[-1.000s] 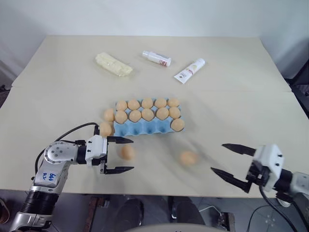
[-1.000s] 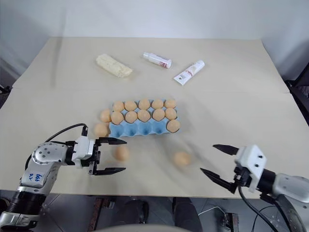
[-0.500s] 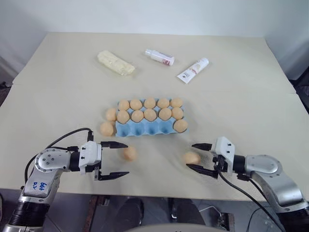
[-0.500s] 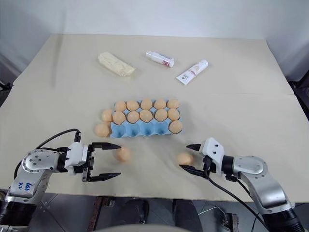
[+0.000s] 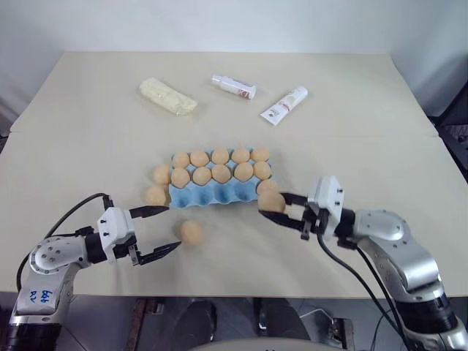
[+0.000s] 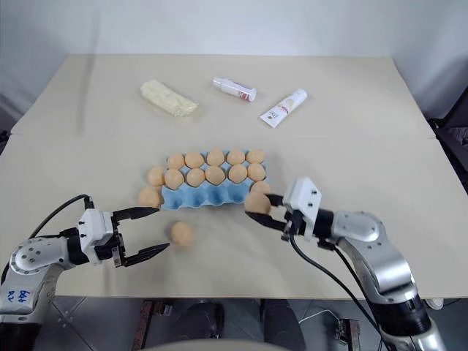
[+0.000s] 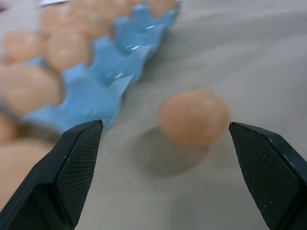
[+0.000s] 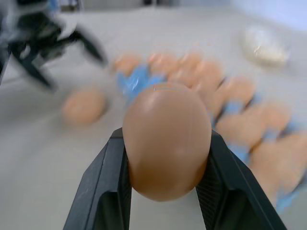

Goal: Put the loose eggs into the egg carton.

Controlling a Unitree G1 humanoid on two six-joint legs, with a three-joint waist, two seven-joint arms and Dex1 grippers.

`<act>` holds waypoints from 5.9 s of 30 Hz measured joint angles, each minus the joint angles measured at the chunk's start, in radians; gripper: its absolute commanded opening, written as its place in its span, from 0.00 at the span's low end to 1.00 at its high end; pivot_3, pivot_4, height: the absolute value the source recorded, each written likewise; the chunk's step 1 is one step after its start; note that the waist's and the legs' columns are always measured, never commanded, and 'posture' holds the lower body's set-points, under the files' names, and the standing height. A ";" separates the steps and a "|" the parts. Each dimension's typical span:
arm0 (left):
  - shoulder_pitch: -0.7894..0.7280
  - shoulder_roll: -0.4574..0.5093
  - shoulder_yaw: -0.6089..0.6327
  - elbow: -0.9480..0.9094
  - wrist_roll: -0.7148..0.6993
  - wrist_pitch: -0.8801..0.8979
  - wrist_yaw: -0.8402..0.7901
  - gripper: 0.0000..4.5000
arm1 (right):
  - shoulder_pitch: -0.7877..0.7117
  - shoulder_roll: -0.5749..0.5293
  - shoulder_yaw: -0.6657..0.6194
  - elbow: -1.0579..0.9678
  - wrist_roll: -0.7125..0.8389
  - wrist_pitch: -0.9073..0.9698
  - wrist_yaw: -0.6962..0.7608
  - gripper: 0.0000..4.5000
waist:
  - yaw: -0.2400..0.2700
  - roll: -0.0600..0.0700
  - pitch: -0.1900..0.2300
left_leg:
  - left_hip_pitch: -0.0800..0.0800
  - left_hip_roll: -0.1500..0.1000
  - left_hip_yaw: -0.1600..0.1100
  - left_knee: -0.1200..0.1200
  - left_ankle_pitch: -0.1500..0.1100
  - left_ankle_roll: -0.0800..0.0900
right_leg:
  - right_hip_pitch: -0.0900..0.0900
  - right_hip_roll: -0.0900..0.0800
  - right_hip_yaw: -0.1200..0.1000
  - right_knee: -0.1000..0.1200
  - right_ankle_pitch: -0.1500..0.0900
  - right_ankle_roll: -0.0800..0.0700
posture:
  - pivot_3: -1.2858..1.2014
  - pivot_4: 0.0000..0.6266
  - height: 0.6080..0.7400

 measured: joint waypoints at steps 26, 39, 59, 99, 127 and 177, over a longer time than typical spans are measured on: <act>0.114 -0.007 0.054 -0.063 0.000 0.032 0.103 1.00 | -0.010 -0.049 -0.048 0.180 -0.037 -0.154 0.138 1.00 | 0.026 0.000 0.000 | -0.012 -0.001 -0.001 0.001 0.001 -0.002 | -0.008 0.000 -0.002 -0.005 0.000 0.000 | 0.52 0.24 1.00; 0.181 0.096 0.114 -0.023 -0.031 0.094 -0.037 1.00 | 0.282 -0.207 -0.253 0.143 0.078 -0.367 0.393 1.00 | 0.005 0.001 0.002 | 0.004 0.001 0.001 0.000 -0.001 0.003 | 0.007 0.000 0.000 -0.004 0.001 -0.001 | 0.52 0.24 1.00; -0.079 -0.206 -0.274 -0.054 0.136 0.161 0.221 0.66 | 0.257 -0.141 -0.142 0.070 0.063 -0.344 0.298 1.00 | 0.018 0.002 0.003 | 0.003 0.000 0.000 0.001 0.001 -0.001 | 0.008 0.000 -0.001 -0.009 0.003 0.002 | 0.52 0.24 1.00; -0.311 -0.069 -0.133 0.035 0.072 0.083 0.083 0.99 | 0.244 -0.038 -0.085 0.082 -0.015 -0.385 0.136 1.00 | 0.012 0.001 0.003 | -0.004 -0.001 0.000 0.002 0.007 -0.005 | -0.002 0.000 0.001 -0.001 0.004 0.002 | 0.52 0.24 1.00; -0.185 -0.171 0.034 0.161 0.094 0.094 0.322 0.99 | 0.025 0.016 -0.003 0.234 -0.018 -0.408 0.210 1.00 | 0.011 -0.001 0.003 | -0.003 -0.002 0.000 0.002 0.007 -0.005 | -0.004 0.000 0.000 0.002 0.005 0.000 | 0.52 0.24 1.00; -0.397 -0.165 -0.140 0.141 0.043 0.140 0.133 1.00 | 0.143 0.029 -0.007 0.136 -0.053 -0.412 0.068 1.00 | 0.010 -0.003 0.004 | -0.006 -0.001 0.000 0.001 0.011 -0.008 | -0.007 0.000 0.001 0.002 0.006 0.001 | 0.52 0.24 1.00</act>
